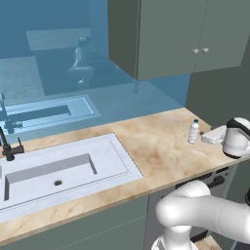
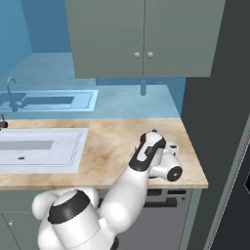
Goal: Take the bottled waters from the counter and place them in the freezer to freeze. Close the freezer door after placing the bottles.
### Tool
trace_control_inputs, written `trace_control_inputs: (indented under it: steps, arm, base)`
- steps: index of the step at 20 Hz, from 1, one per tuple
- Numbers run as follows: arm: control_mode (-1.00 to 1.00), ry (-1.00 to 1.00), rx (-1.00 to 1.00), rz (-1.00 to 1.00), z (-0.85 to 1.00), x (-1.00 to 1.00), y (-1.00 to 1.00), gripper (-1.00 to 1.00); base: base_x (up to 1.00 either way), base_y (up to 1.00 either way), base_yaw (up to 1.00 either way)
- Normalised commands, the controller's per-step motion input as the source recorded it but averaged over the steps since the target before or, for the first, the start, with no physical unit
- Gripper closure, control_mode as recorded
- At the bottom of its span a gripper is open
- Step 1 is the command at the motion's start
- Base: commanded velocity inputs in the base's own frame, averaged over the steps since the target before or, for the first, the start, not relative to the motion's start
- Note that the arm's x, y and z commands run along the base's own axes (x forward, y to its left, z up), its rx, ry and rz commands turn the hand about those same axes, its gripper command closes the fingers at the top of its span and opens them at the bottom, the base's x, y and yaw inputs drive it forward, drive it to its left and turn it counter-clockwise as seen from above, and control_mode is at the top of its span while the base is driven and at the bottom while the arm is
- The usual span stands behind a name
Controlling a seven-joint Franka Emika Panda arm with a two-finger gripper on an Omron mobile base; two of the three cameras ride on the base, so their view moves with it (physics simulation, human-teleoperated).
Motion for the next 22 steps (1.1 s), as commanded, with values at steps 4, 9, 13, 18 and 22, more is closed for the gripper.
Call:
trace_control_inputs:
  steps: [4,9,13,18,22]
  arm:
    - [-1.0,0.04,0.0,0.0,-0.05,0.02,0.0,-1.0]
    - [-1.0,0.08,0.0,0.0,-0.17,0.05,0.0,-1.0]
    - [-1.0,0.08,-0.01,-0.03,-0.26,0.19,-0.04,-1.0]
    - [-1.0,0.01,0.0,-0.06,-0.11,0.23,-0.05,-1.0]
    - [-1.0,0.0,0.0,-0.02,0.0,0.09,0.0,-1.0]
  base:
    - [0.0,0.0,0.0]
    - [0.0,0.0,0.0]
    - [0.0,0.0,0.0]
    - [0.0,0.0,0.0]
    - [0.0,0.0,0.0]
